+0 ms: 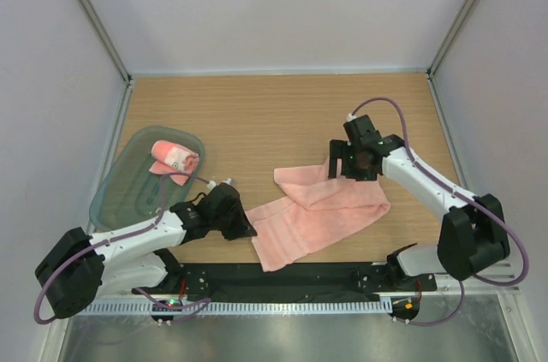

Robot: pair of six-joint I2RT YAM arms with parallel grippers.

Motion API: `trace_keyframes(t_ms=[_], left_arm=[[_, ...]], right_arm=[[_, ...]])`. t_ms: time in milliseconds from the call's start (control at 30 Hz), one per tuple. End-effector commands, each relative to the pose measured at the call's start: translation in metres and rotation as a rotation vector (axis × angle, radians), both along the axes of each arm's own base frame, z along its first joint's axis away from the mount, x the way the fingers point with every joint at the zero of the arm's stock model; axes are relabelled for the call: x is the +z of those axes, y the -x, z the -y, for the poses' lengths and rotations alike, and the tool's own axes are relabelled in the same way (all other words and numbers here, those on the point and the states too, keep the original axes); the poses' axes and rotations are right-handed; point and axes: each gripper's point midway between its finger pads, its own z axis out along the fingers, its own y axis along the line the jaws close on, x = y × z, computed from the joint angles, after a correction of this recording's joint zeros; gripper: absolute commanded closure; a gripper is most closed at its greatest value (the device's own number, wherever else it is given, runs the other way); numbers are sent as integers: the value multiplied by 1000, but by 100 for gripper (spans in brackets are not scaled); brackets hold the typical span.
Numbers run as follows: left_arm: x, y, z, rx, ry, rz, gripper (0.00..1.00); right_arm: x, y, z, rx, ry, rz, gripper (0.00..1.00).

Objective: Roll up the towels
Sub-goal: Flatten the towel

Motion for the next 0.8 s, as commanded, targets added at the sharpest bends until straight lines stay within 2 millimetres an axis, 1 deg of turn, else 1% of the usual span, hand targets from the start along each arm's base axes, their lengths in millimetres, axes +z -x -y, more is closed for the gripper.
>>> trace_keyframes(t_ms=[0, 33, 67, 133, 200, 300, 333, 433, 467, 500, 567, 667, 767], left_arm=[[22, -9, 8, -10, 51, 73, 100], [23, -12, 5, -3, 33, 94, 100], [30, -15, 4, 0, 34, 117, 100], [32, -17, -3, 3, -3, 137, 100], [36, -18, -5, 1, -6, 147, 100], [34, -15, -7, -4, -19, 141, 100], [34, -15, -8, -5, -19, 139, 100], [32, -12, -11, 0, -17, 136, 100], [32, -11, -12, 6, -14, 134, 100], [29, -9, -14, 5, -19, 131, 100], [29, -8, -15, 6, -13, 133, 100], [29, -7, -16, 3, -16, 133, 100], [30, -8, -16, 0, -20, 135, 100]], right_arm=[[28, 5, 8, -33, -39, 60, 13], [28, 9, 13, -50, -18, 43, 13], [28, 9, 19, -71, 6, 46, 13], [24, 10, 22, -84, 20, 36, 13], [18, 8, 22, -96, 19, 19, 12], [6, 4, 21, -111, 36, -26, 12], [-2, 3, 20, -111, 45, -50, 12], [-14, 0, 16, -119, 42, -74, 12], [-21, -1, 16, -124, 48, -93, 12], [-23, -4, 14, -122, 44, -92, 12], [-28, -9, 13, -133, 49, -97, 12], [-30, -18, 10, -138, 42, -87, 12], [-24, -23, 3, -134, 12, -63, 12]])
